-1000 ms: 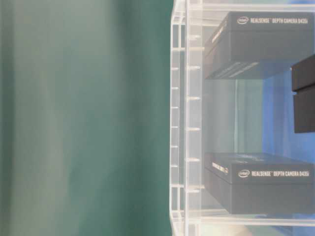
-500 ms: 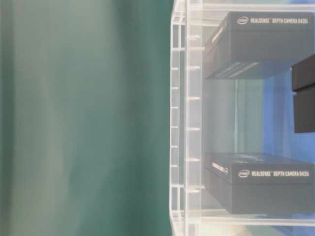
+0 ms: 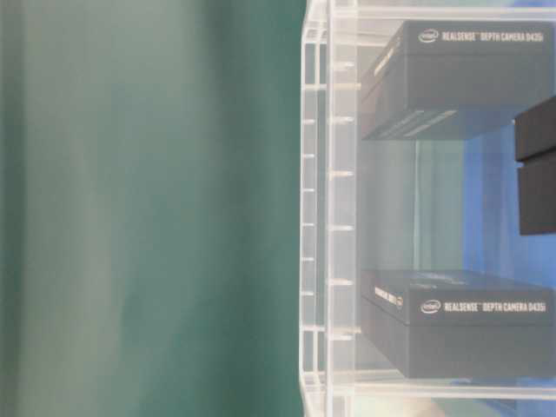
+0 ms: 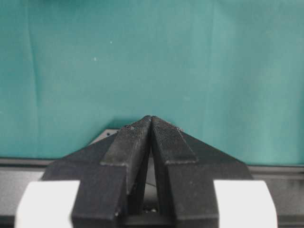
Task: Take the box out of the case with the right arm.
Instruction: 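Move the open right gripper over the left black box in the bin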
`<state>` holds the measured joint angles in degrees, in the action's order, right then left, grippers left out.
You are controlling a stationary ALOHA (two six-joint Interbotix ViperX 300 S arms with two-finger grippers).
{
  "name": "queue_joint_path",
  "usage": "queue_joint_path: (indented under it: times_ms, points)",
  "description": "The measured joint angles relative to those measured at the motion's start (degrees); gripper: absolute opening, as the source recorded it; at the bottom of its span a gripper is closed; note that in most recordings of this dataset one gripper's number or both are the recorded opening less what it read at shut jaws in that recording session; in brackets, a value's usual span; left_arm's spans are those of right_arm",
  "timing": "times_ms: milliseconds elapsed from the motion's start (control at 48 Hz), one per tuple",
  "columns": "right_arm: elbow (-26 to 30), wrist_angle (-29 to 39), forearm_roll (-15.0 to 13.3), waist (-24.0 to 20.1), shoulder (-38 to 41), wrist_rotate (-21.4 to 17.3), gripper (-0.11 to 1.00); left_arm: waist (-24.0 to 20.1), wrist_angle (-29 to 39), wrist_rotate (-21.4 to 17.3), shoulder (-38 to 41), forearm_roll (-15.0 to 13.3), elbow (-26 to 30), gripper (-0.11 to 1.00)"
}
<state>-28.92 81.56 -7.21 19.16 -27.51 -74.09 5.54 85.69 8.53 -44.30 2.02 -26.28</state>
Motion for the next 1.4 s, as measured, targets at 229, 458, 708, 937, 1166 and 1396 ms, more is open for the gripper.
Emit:
queue_joint_path:
  times_ms: [229,458,708,937,1166,1396]
  points:
    - [1.8,-2.9,1.4,0.0,1.5,-0.1,0.87,0.0,0.0,0.0,0.4,0.0,0.0,0.0]
    - [10.2,-5.6,1.9,-2.6,10.9,-0.1,0.87,0.0,0.0,0.0,0.3,0.0,0.0,0.0]
    - [25.6,-6.2,2.0,-5.9,25.6,-0.6,0.87,0.0,0.0,0.4,0.2,0.0,-0.1,0.0]
    - [39.9,-6.0,2.0,-8.3,37.7,-1.8,0.87,0.0,0.0,0.4,-0.2,0.0,0.0,0.0]
    - [52.1,-6.0,2.4,-9.8,47.2,-2.7,0.87,0.0,0.0,0.1,-1.5,0.0,0.0,0.0]
    - [59.7,-6.0,4.2,-10.1,53.5,-3.2,0.89,0.0,1.2,0.2,-2.6,0.0,0.0,0.0]
